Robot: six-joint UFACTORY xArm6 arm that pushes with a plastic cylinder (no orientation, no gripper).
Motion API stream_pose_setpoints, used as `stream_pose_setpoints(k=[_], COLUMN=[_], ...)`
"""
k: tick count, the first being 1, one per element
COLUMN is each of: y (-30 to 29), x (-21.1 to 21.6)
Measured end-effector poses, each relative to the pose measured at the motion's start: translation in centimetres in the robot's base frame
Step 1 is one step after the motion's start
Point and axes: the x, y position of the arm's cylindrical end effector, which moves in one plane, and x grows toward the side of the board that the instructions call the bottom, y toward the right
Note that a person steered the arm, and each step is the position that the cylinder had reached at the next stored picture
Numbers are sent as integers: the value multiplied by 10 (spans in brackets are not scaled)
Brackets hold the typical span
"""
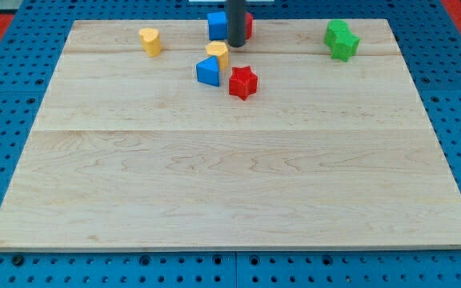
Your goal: Move the yellow hexagon closer to the yellow heart
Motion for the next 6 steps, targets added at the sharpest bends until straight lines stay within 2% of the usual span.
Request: stream_pose_setpoints(k=[1,2,3,6], y=[9,2,-18,-123], x=[17,40,45,44])
